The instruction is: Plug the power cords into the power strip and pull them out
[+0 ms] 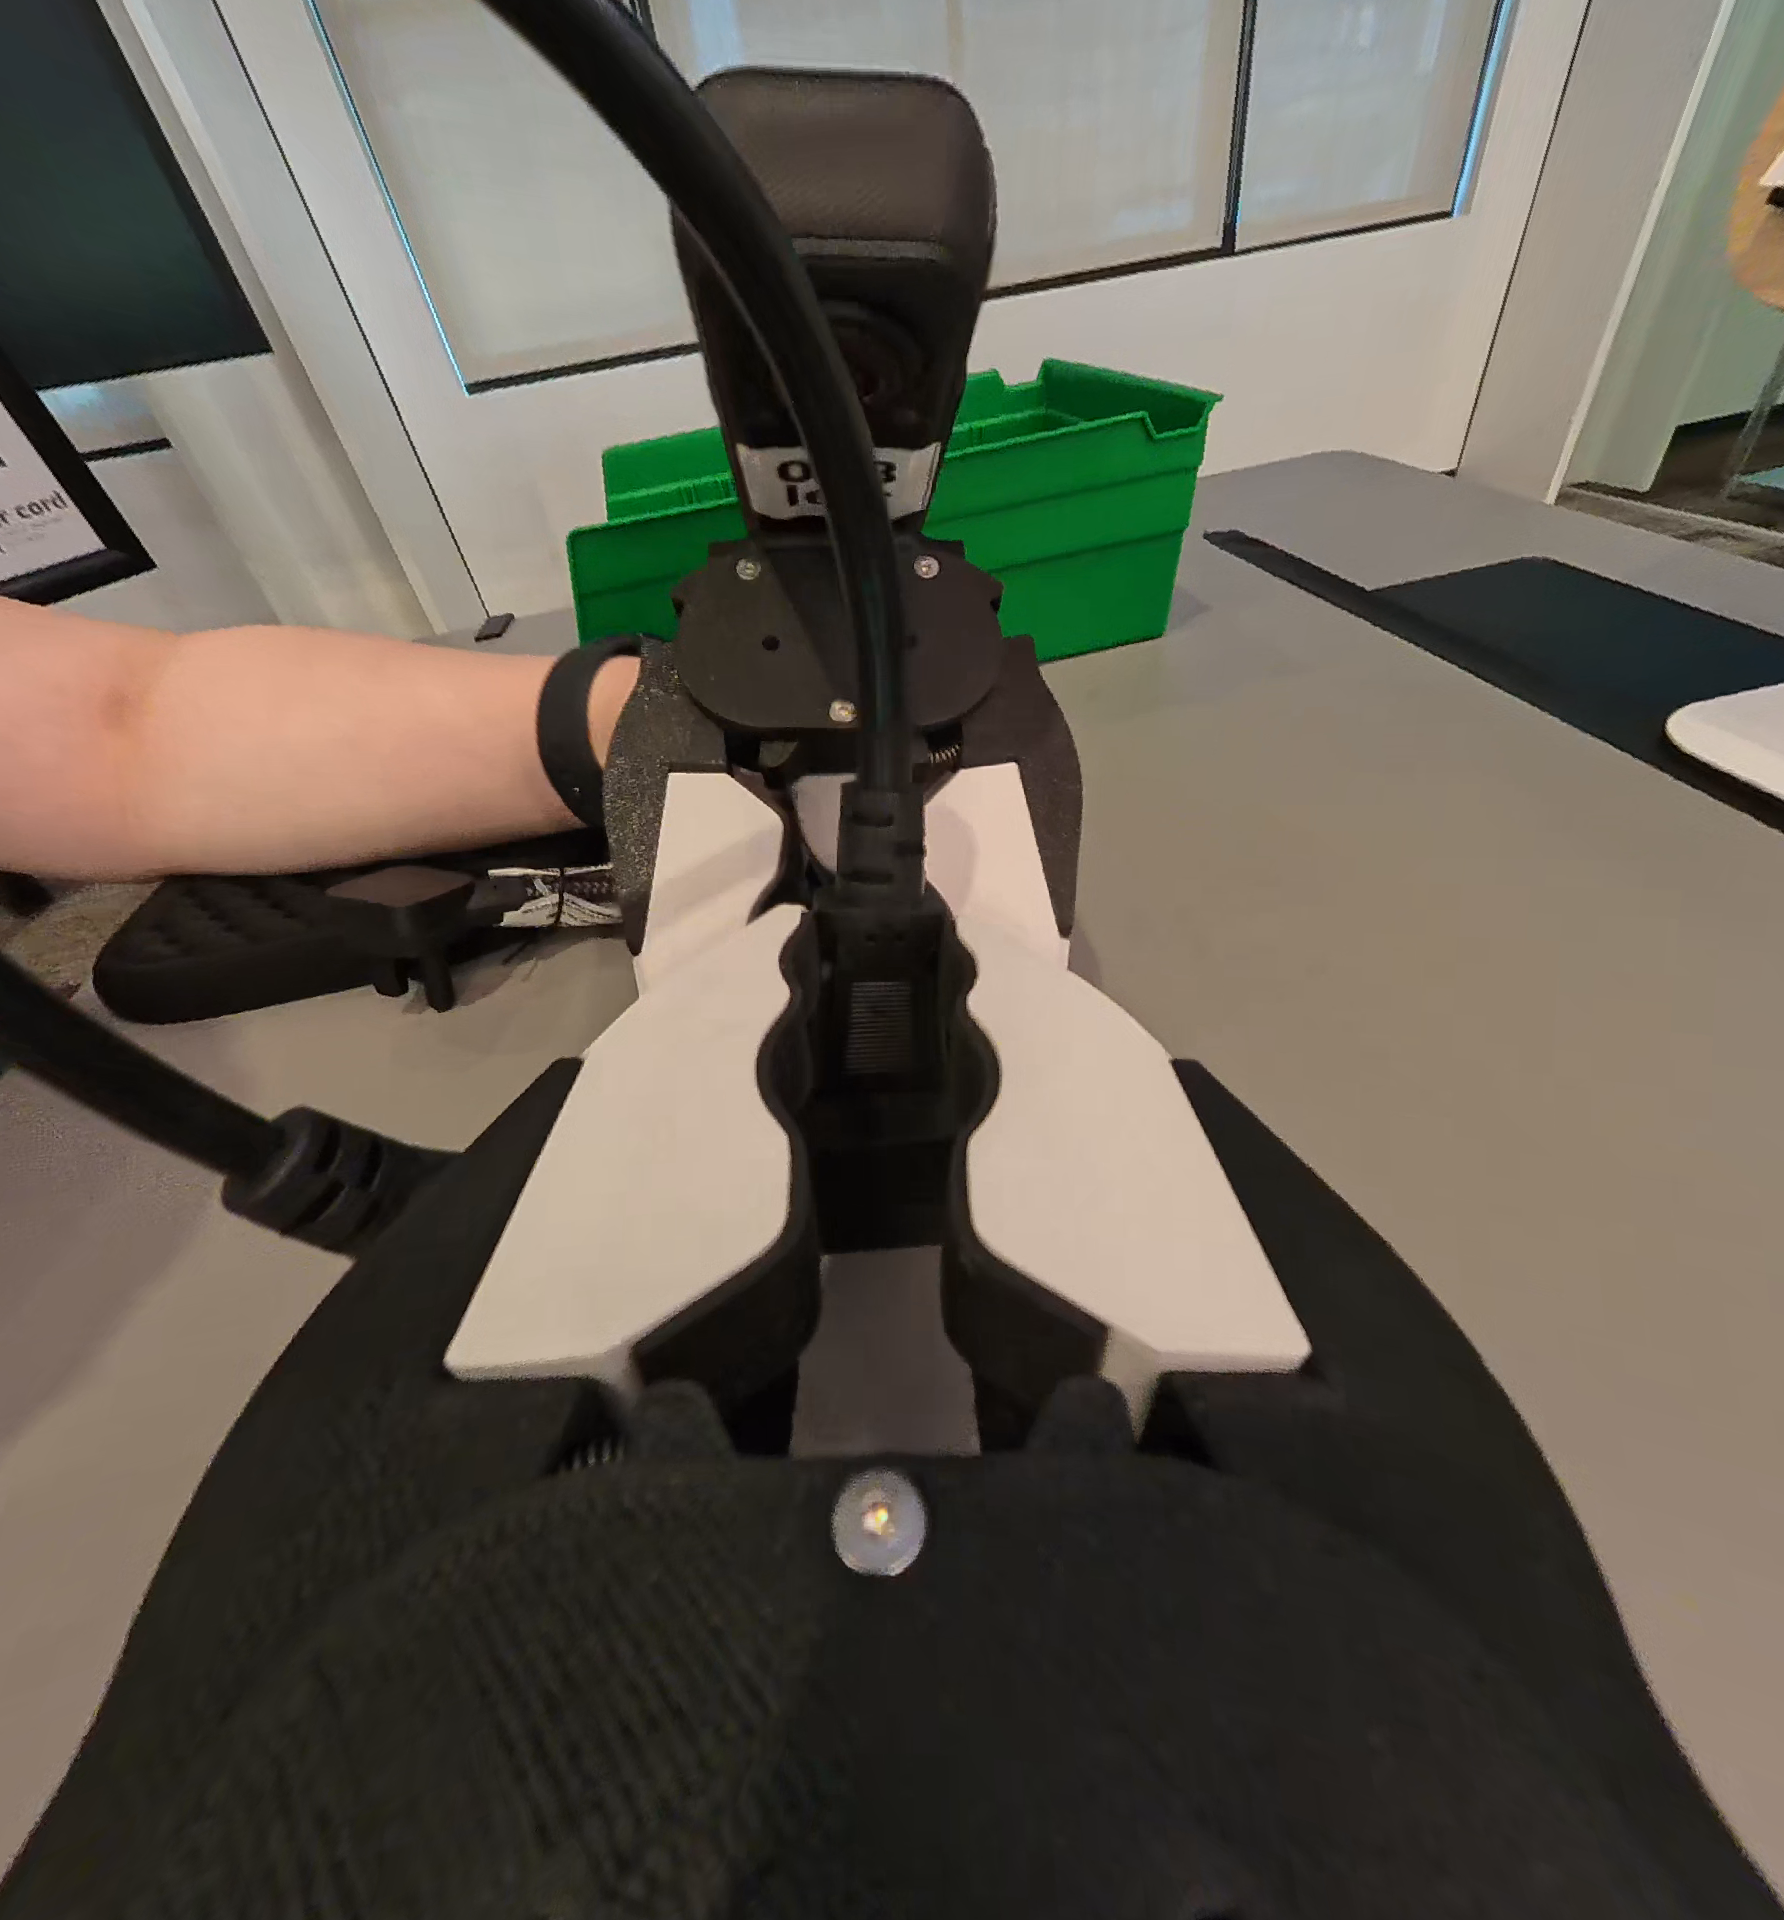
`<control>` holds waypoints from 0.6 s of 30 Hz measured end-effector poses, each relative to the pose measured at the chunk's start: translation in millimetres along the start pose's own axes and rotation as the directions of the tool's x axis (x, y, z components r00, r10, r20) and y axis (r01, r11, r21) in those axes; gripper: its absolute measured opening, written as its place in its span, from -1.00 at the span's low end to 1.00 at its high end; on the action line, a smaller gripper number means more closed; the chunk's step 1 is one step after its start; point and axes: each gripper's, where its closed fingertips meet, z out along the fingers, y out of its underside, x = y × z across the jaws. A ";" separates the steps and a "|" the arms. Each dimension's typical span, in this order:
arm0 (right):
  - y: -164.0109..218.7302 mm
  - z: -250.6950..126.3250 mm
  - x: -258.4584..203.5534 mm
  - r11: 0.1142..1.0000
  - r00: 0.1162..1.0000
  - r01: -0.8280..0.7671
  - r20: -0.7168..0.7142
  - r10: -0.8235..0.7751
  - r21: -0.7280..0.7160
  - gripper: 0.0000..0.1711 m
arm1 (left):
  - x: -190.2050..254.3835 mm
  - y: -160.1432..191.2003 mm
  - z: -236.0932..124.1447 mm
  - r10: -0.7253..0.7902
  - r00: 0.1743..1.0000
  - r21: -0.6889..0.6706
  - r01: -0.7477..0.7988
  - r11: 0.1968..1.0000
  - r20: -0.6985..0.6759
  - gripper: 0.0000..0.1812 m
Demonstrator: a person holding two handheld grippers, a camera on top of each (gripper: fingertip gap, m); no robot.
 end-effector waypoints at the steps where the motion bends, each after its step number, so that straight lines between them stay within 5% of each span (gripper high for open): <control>1: -1.0 0.1 0.1 1.000 1.000 0.005 -0.006 -0.005 0.007 -0.74 | -0.2 -0.4 -0.1 -0.001 1.000 0.003 0.001 1.000 0.002 -0.47; 18: -5.0 -1.8 -6.6 0.997 0.999 0.051 0.009 -0.052 0.056 -0.78 | 5.2 -4.0 5.2 0.022 1.000 0.015 -0.022 1.000 0.010 -0.46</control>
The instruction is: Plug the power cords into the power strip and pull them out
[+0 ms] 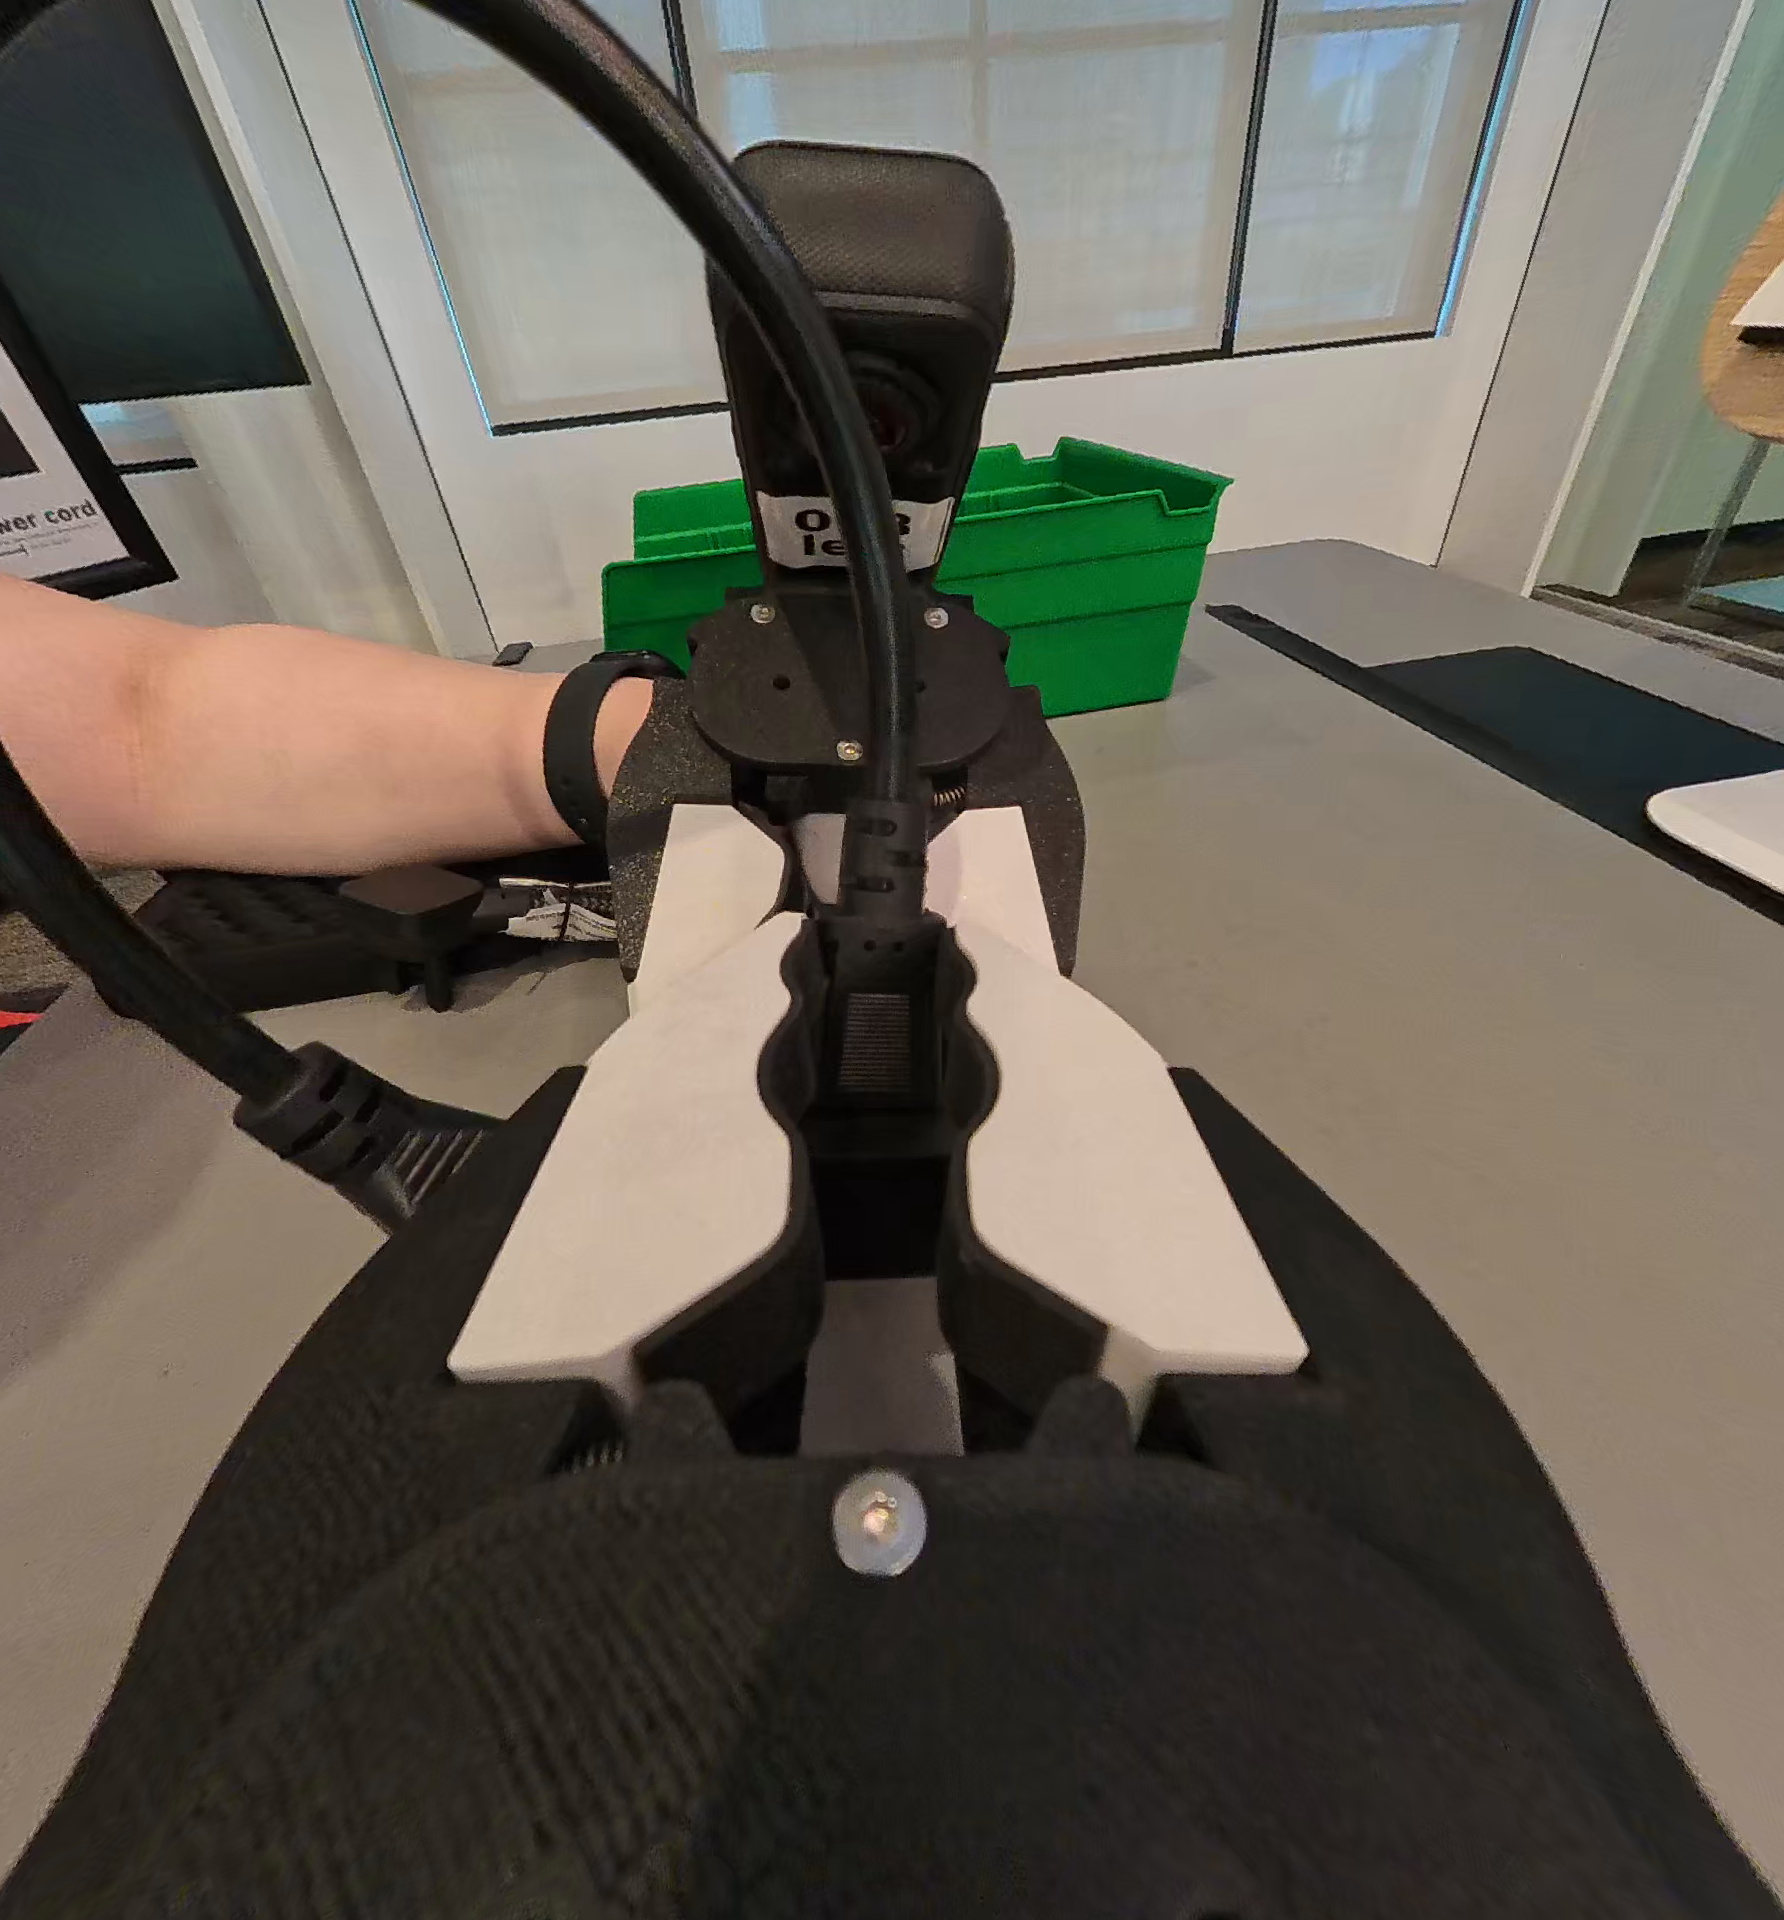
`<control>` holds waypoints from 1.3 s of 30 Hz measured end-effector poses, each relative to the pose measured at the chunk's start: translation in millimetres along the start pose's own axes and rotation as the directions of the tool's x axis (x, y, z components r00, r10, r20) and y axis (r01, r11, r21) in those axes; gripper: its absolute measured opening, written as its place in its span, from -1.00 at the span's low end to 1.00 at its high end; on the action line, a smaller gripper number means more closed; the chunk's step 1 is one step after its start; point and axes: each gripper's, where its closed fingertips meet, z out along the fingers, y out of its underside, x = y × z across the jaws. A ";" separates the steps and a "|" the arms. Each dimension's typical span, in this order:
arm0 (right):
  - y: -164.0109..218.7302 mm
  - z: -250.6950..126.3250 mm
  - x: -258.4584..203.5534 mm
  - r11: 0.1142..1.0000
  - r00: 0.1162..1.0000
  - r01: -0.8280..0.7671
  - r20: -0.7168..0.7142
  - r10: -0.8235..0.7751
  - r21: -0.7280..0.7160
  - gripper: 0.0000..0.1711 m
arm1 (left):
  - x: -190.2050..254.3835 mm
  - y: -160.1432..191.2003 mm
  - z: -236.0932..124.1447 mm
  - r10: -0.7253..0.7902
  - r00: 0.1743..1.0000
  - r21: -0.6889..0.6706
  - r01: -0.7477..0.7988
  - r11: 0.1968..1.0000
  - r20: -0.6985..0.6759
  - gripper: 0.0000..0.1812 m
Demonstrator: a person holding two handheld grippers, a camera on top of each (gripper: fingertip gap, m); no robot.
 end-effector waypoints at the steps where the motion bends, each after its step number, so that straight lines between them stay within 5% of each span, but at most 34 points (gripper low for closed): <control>1: -0.3 0.2 0.1 1.000 1.000 -0.002 -0.001 0.002 0.003 -0.78 | 0.4 -0.4 -0.2 0.003 1.000 0.003 -0.003 1.000 -0.001 -0.46; 14: -11.3 0.2 1.7 0.989 0.993 -0.113 0.041 0.109 0.095 -0.77 | 2.5 -17.2 -3.7 -0.090 0.995 0.114 0.095 0.989 -0.052 -0.47; 20: -9.5 -0.7 -2.9 0.999 0.996 -0.045 0.073 0.043 0.027 -0.74 | 6.1 -19.3 -4.9 -0.147 0.981 0.117 0.162 0.980 -0.129 -0.47; 39: -15.1 -1.3 -6.3 0.995 0.994 -0.079 0.083 0.074 0.059 -0.74 | 7.2 -25.1 -4.2 -0.108 0.989 0.134 0.120 0.984 -0.097 -0.45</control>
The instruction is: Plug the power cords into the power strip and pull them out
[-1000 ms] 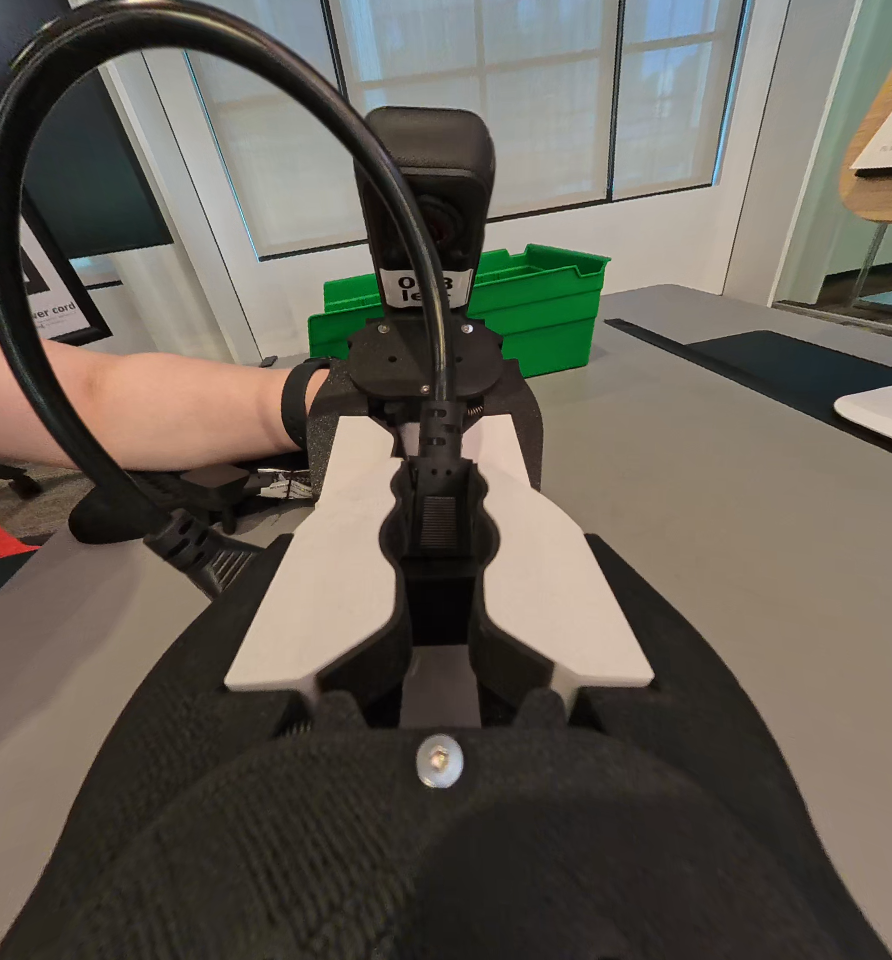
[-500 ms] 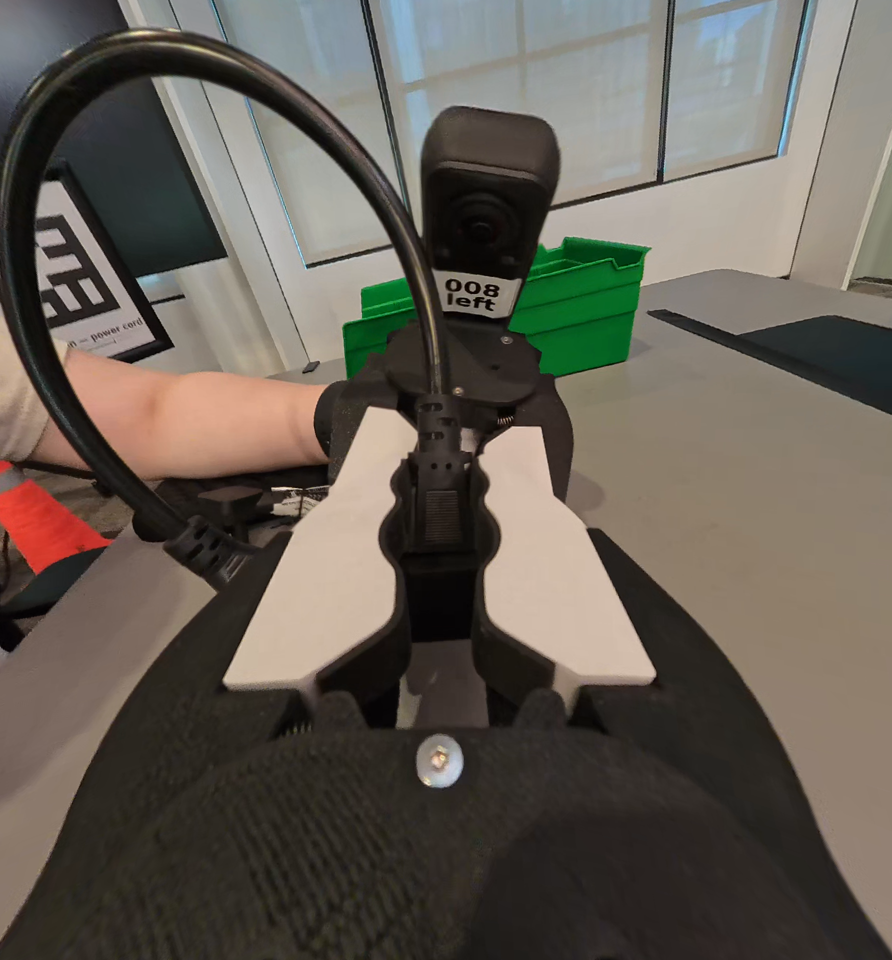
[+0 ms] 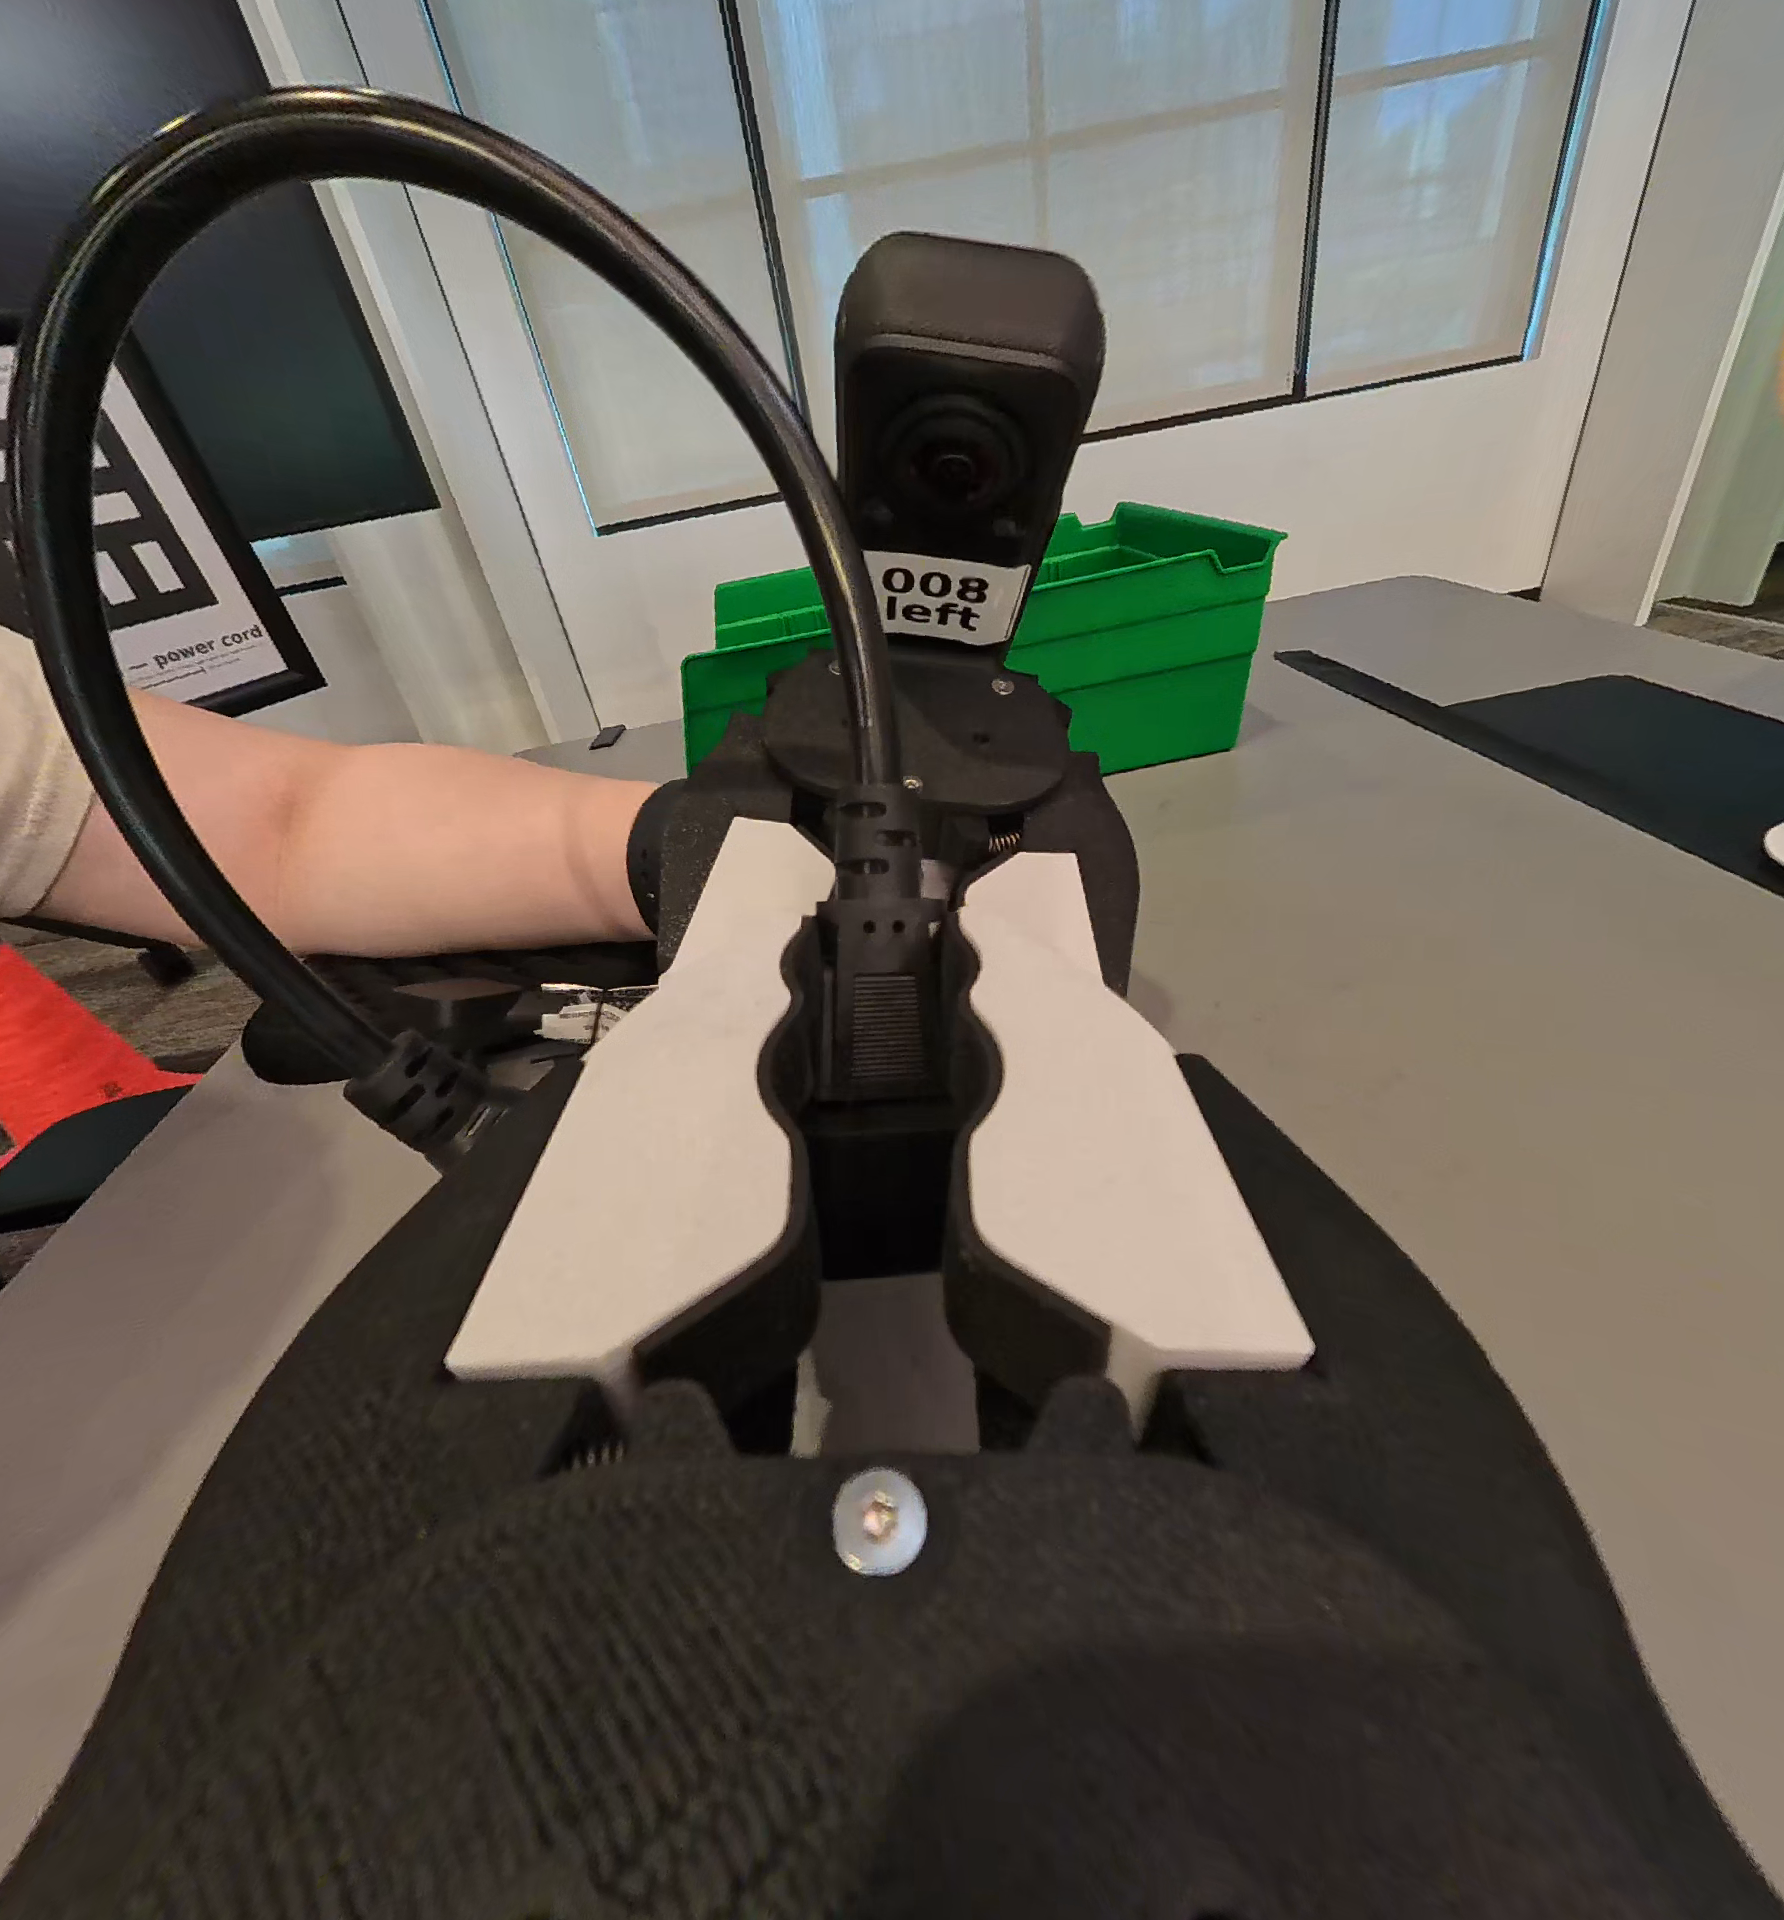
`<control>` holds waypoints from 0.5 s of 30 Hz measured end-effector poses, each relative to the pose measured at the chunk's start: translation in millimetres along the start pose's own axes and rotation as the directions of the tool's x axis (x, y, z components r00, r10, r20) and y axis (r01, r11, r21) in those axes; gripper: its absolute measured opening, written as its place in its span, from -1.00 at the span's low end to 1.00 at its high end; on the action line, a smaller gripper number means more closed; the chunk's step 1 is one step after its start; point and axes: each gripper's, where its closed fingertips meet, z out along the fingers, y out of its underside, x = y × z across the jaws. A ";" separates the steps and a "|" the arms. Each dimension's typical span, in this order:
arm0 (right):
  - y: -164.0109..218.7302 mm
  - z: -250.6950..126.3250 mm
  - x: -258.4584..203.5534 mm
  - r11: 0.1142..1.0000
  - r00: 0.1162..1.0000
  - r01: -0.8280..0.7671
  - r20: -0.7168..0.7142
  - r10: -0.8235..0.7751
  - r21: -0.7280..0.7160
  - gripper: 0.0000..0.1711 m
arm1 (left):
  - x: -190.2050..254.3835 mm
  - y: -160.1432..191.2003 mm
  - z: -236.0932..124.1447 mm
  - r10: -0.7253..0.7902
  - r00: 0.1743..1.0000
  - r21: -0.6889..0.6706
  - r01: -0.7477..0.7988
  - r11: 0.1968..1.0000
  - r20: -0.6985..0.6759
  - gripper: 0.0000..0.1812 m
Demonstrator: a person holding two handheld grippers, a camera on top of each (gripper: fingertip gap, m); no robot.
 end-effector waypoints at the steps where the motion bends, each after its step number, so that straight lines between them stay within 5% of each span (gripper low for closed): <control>1: 0.0 -0.3 -0.4 1.000 1.000 -0.002 0.003 0.002 0.000 -0.74 | 0.5 0.0 0.0 0.000 1.000 0.002 0.000 1.000 -0.005 -0.45; 6: -7.9 -8.5 3.3 0.997 0.998 -0.058 0.022 0.057 0.055 -0.72 | 1.7 -11.8 -8.9 0.002 1.000 0.097 0.000 0.995 -0.016 -0.46; 15: -7.1 -5.1 -1.0 1.000 1.000 -0.006 0.010 0.006 0.022 -0.73 | 0.2 -8.0 -3.4 0.032 0.999 0.053 -0.033 0.998 0.017 -0.46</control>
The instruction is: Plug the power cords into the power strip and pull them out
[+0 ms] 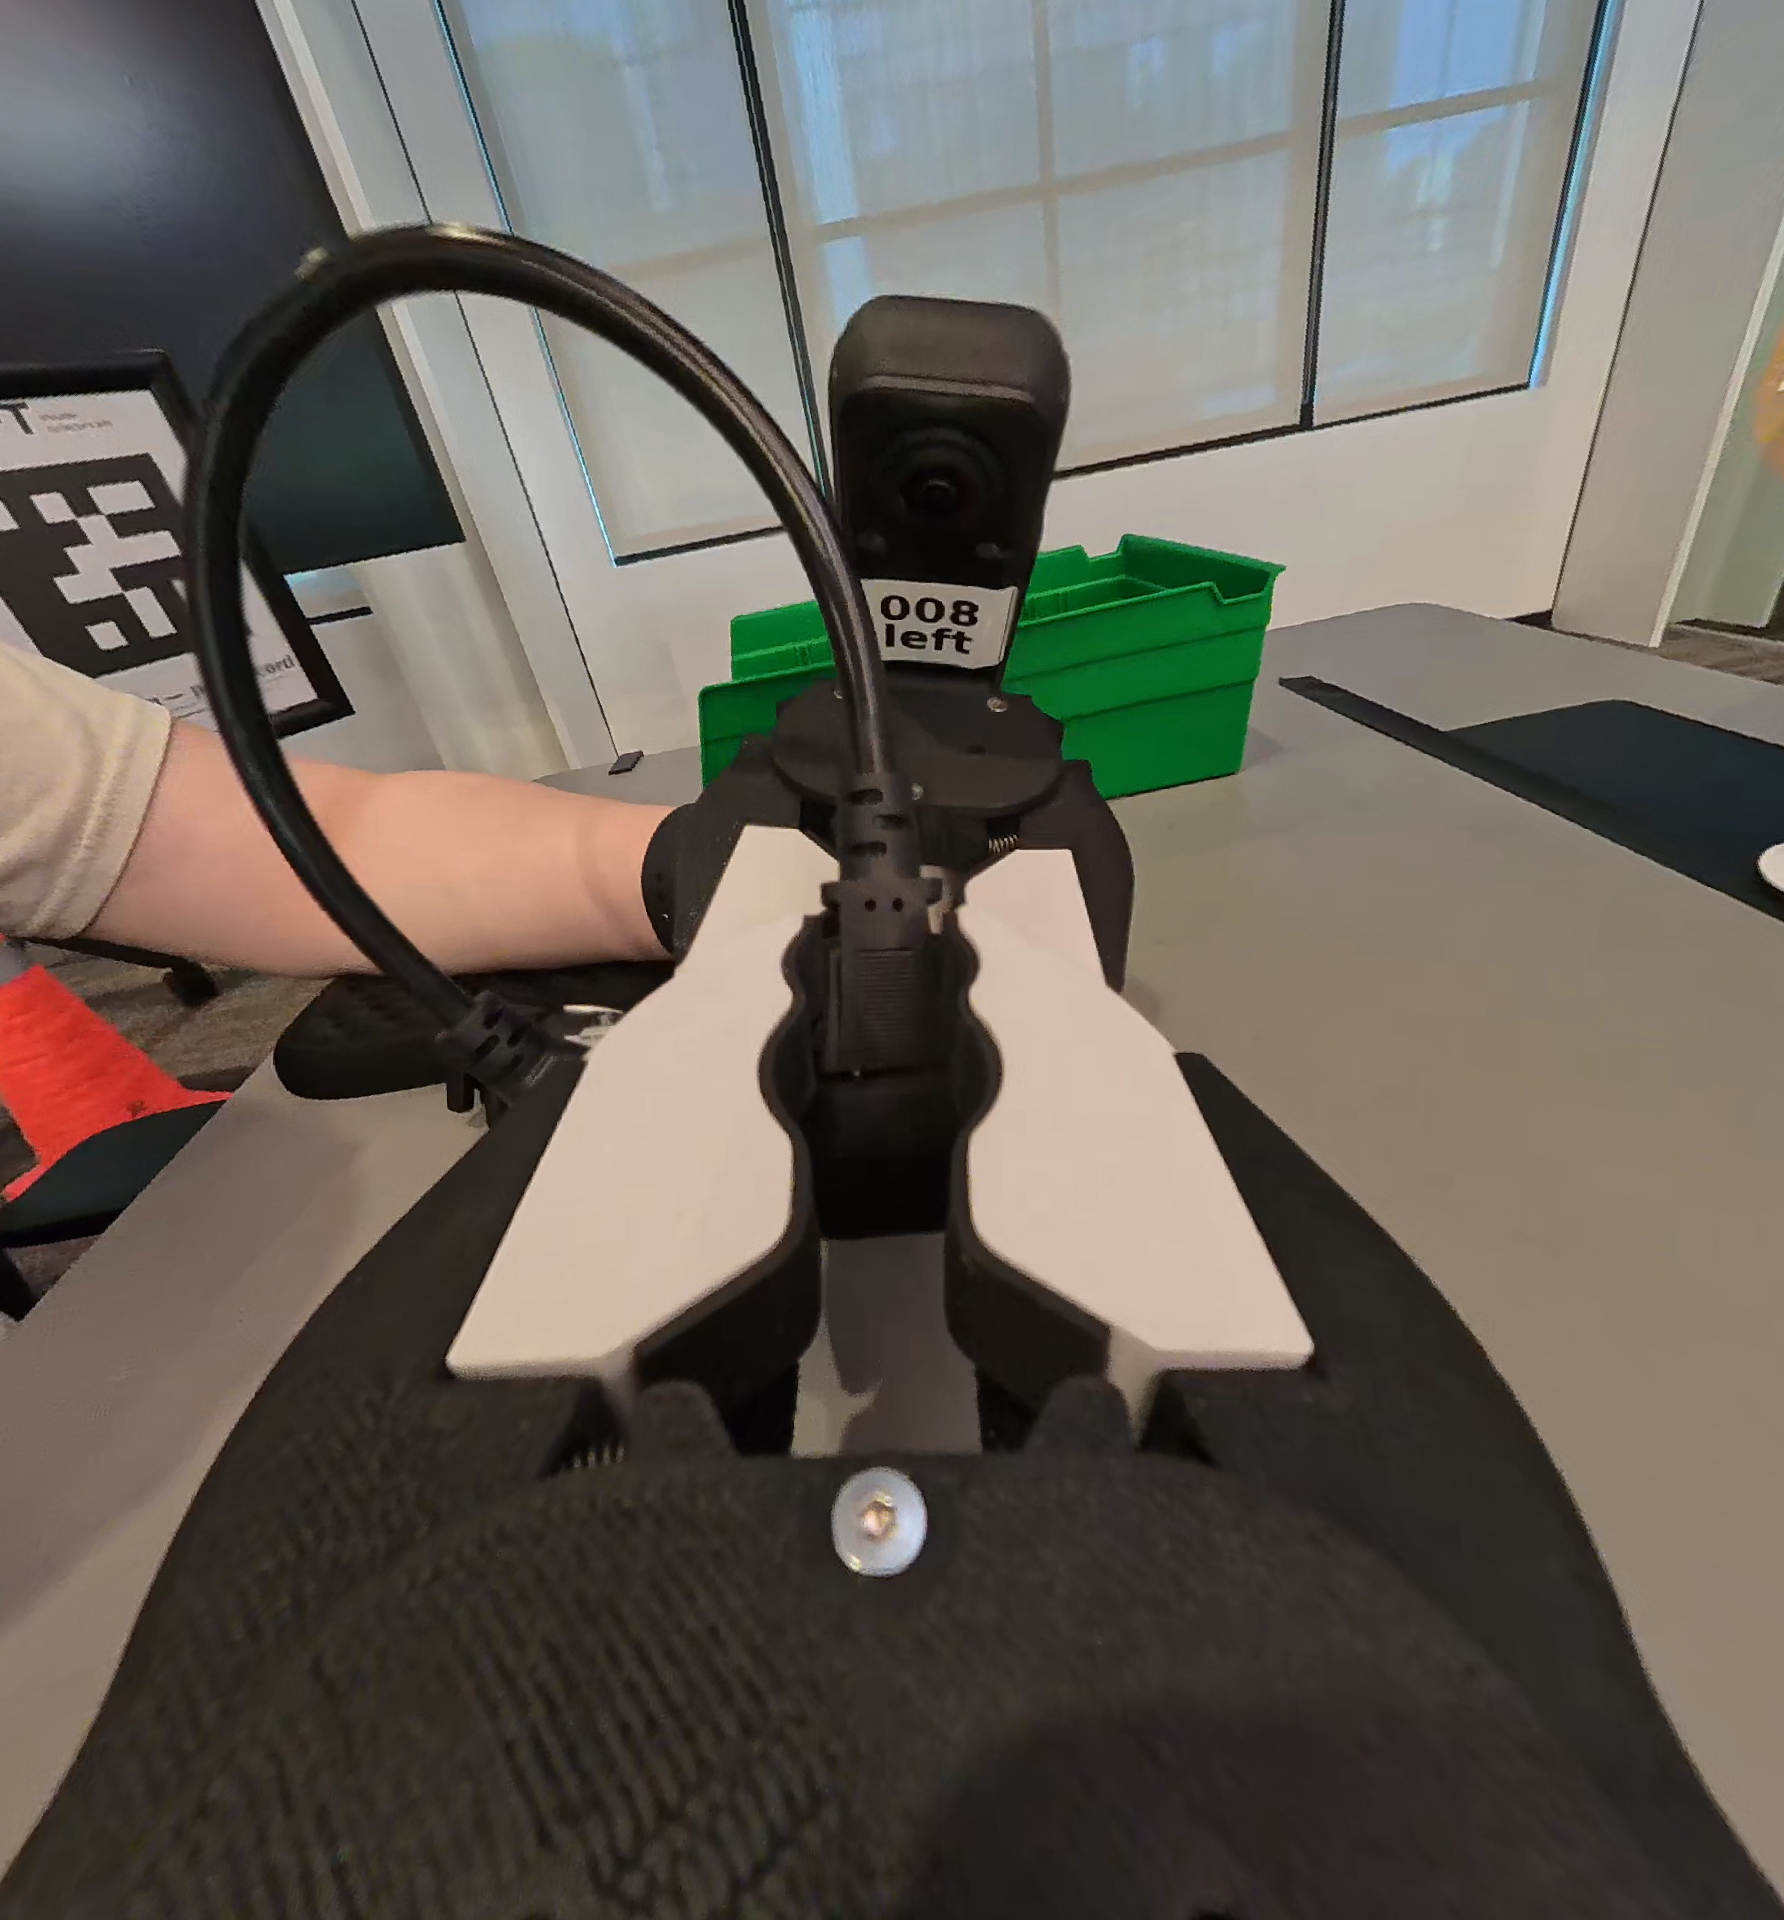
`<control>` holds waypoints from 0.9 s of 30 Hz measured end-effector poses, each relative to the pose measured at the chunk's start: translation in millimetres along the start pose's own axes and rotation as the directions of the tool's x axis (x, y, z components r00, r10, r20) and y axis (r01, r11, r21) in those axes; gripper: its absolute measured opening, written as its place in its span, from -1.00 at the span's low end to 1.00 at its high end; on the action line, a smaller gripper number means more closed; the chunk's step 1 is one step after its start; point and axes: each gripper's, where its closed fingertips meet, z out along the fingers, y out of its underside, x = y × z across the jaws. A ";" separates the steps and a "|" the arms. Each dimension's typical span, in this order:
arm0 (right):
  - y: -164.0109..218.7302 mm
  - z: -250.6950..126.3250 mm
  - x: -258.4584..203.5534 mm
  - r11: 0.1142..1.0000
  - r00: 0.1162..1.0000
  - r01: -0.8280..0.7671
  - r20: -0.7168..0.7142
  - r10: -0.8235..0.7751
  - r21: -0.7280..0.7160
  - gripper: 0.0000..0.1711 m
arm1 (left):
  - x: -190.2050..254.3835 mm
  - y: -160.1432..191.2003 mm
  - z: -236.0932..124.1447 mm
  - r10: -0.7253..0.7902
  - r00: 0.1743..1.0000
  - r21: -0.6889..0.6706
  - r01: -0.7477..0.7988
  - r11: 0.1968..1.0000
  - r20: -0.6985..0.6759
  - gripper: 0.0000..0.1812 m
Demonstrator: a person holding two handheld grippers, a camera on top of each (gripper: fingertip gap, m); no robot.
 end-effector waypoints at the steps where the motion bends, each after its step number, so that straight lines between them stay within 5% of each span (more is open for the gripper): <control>1: 0.9 0.6 0.5 1.000 1.000 0.000 -0.005 0.000 -0.003 -0.72 | -0.5 0.2 0.1 0.000 1.000 -0.002 0.000 1.000 0.004 -0.46; 27: 2.5 0.6 3.1 0.998 0.999 -0.026 -0.034 0.028 0.050 -0.83 | 1.2 4.7 5.7 -0.062 0.998 -0.006 0.062 0.998 -0.011 -0.46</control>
